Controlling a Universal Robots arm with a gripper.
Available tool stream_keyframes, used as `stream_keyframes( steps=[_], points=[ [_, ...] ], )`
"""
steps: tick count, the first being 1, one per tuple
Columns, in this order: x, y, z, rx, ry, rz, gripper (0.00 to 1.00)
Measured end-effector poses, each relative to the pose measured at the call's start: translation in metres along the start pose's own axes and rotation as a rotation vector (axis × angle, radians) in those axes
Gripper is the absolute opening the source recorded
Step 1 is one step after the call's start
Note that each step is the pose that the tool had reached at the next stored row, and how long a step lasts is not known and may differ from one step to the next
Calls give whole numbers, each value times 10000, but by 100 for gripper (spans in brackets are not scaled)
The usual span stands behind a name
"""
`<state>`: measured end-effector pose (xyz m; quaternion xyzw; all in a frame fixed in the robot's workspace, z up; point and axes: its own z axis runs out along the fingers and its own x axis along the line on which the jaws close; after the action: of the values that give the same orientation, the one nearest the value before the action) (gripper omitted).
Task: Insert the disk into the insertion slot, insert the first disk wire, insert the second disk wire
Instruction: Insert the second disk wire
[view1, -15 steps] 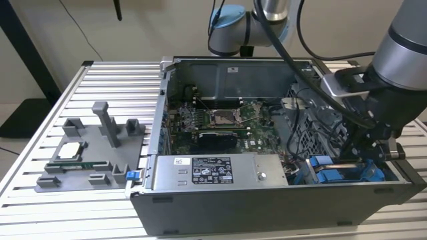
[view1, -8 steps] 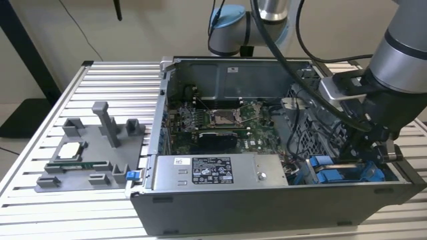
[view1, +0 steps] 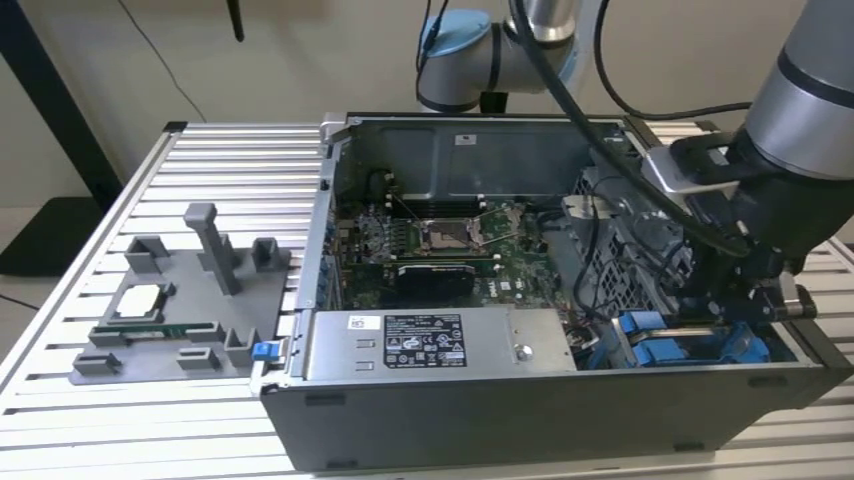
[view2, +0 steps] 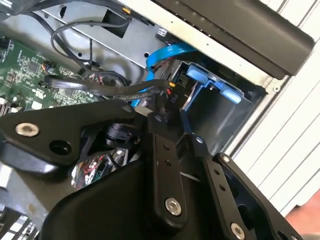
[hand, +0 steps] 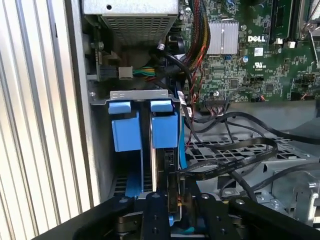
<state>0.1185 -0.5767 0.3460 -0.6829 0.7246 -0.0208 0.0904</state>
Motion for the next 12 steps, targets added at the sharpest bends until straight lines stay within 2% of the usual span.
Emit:
stream_keyframes(
  steps=[3,5,8,12],
  points=[
    [-13,-19,-132,0,5,2,100],
    [-18,-27,-184,0,3,2,100],
    [-21,-32,-213,0,5,2,100],
    [-22,-33,-214,0,5,0,100]
  ],
)
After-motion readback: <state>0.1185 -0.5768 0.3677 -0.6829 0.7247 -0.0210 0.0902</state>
